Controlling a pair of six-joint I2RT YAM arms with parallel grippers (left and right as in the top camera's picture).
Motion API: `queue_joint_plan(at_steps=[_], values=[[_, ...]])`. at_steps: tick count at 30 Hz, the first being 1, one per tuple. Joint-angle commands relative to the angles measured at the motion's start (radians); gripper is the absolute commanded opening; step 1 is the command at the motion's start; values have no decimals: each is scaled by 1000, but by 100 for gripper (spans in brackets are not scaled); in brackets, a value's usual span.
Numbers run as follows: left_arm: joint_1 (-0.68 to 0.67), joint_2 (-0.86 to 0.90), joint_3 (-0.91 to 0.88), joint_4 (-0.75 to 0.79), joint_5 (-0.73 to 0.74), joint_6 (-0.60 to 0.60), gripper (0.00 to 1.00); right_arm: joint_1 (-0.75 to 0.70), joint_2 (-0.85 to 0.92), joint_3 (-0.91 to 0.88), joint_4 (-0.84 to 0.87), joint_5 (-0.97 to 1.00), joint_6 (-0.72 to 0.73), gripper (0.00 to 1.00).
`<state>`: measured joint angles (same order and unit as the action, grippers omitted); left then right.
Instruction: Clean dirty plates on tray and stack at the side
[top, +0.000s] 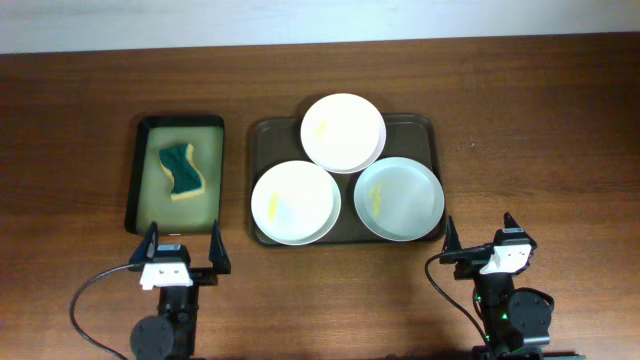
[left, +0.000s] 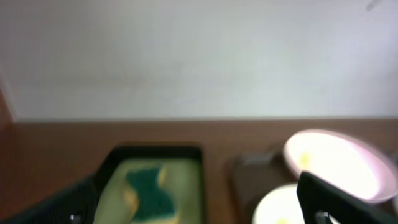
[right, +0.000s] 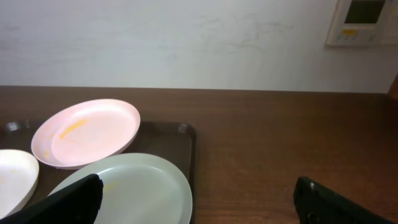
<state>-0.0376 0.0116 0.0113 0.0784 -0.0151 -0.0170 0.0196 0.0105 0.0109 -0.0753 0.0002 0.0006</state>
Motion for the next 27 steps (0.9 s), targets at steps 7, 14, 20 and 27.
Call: queue_joint_plan(at_steps=[7,14,20,27], values=[[2,4,46,647,267,-25,99,-7,-5,-5,-6,9,8,98],[2,555,706,-136,-7,177,99,-7,-5,-5,-6,9,8,98],[2,1291,1286,-760,130,171,99,-7,-5,-5,-6,9,8,98],[145,1795,1618,-995,26,-126,99,-7,-5,-5,-6,9,8,98]])
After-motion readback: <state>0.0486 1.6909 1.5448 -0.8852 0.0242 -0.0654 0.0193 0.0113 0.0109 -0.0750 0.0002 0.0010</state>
